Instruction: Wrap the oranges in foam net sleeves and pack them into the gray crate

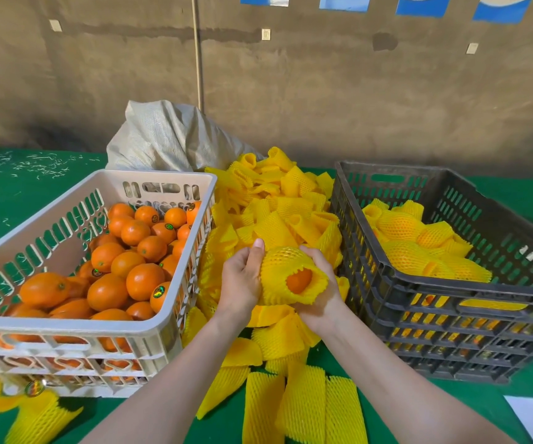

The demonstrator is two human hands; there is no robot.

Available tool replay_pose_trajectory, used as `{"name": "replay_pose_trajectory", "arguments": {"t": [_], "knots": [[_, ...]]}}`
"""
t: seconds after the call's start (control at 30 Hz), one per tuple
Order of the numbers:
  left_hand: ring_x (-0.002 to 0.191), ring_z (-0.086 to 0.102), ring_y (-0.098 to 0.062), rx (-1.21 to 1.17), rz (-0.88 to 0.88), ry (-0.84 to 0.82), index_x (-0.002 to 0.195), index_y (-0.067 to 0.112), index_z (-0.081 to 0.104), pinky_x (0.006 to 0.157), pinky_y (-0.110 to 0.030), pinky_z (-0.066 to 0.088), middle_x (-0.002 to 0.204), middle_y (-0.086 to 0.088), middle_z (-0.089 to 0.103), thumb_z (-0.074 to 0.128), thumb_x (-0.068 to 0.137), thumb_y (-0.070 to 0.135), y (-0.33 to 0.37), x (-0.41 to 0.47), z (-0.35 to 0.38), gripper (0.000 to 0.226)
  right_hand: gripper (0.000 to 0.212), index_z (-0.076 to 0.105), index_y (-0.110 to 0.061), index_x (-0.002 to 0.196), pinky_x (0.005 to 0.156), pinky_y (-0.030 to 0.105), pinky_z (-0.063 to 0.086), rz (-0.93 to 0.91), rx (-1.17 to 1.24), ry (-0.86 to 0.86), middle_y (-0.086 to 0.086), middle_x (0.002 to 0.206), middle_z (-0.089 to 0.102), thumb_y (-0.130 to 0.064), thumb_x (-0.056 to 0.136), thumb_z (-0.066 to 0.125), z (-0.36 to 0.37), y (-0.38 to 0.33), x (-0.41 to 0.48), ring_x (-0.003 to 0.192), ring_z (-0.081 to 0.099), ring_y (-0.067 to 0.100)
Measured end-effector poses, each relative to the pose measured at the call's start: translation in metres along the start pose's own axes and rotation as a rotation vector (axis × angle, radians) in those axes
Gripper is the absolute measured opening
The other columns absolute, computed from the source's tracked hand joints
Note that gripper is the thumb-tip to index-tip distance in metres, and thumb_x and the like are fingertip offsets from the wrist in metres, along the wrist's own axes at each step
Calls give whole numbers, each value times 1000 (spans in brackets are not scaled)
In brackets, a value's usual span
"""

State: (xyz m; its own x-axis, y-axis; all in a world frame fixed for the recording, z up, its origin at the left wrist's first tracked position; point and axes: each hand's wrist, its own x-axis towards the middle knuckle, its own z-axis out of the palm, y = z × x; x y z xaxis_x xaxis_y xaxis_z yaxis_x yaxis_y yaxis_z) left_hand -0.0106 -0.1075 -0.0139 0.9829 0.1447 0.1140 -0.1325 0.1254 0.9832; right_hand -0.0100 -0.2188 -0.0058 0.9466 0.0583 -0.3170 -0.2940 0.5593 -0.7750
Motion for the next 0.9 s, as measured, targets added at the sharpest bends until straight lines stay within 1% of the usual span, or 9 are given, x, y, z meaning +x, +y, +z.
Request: {"name": "replay_pose_trajectory", "arguments": {"t": [0.13, 0.2, 0.3, 0.47, 0.6, 0.7, 0.8, 0.83, 0.9], "knots": [[58, 51, -18, 23, 5, -15, 60, 11, 49, 66, -33, 46, 57, -6, 51, 44, 97, 34, -3, 4, -2, 44, 44, 68, -20, 56, 60, 30, 46, 6, 36, -36, 4, 62, 64, -33, 92, 48, 0, -1, -1, 62, 60, 18], [63, 51, -21, 40, 12, -22, 59, 13, 47, 65, -28, 45, 57, -6, 50, 43, 98, 33, -4, 5, -3, 44, 51, 67, -20, 47, 57, 27, 46, 12, 37, -61, 1, 57, 62, -32, 92, 47, 0, -1, -2, 56, 60, 14], [64, 51, -24, 31, 30, -51, 62, 10, 48, 70, -34, 45, 62, -11, 52, 43, 97, 33, -2, 3, -5, 42, 51, 68, -19, 47, 55, 24, 49, 43, 23, -86, 2, 57, 63, -32, 91, 47, 1, -3, -6, 55, 61, 14], [66, 44, -27, 15, 92, -77, 67, 5, 48, 60, -35, 38, 68, -17, 49, 44, 88, 39, 0, -1, -5, 41, 51, 69, -17, 49, 49, 20, 51, 47, -36, -112, 3, 57, 64, -31, 92, 45, 0, -7, -9, 51, 63, 13], [70, 44, -27, 37, 154, -81, 74, -7, 52, 62, -40, 37, 72, -19, 49, 44, 85, 40, -1, -2, -5, 49, 52, 64, -19, 46, 48, 19, 49, -12, -70, -76, 0, 53, 61, -29, 93, 46, 2, -7, -5, 48, 60, 11], [85, 52, -29, 9, 2, -70, 84, -1, 57, 75, -44, 43, 84, -17, 56, 48, 88, 41, 1, 2, -9, 44, 39, 66, -21, 57, 44, 17, 48, -39, -154, -38, -2, 51, 63, -30, 92, 51, 5, -13, -3, 45, 61, 9], [106, 59, -30, -134, -390, -189, 99, 20, 61, 86, -44, 48, 107, -7, 64, 43, 94, 49, 12, 9, -14, 35, 24, 71, -21, 75, 49, 20, 49, -13, -299, -11, 1, 63, 69, -34, 89, 56, 6, -22, -1, 58, 66, 14], [106, 62, -29, -160, -473, -239, 104, 24, 59, 82, -45, 52, 112, -6, 65, 43, 90, 57, 16, 8, -14, 40, 19, 69, -22, 83, 55, 24, 50, -4, -355, 17, 2, 72, 70, -36, 87, 58, 7, -25, 1, 66, 66, 17], [96, 67, -26, -172, -512, -290, 103, 33, 58, 70, -44, 58, 107, -2, 68, 51, 76, 66, 20, 4, -7, 43, 23, 63, -21, 98, 71, 33, 52, -5, -460, 72, 7, 91, 67, -40, 86, 59, 6, -28, 6, 83, 64, 23]]}}
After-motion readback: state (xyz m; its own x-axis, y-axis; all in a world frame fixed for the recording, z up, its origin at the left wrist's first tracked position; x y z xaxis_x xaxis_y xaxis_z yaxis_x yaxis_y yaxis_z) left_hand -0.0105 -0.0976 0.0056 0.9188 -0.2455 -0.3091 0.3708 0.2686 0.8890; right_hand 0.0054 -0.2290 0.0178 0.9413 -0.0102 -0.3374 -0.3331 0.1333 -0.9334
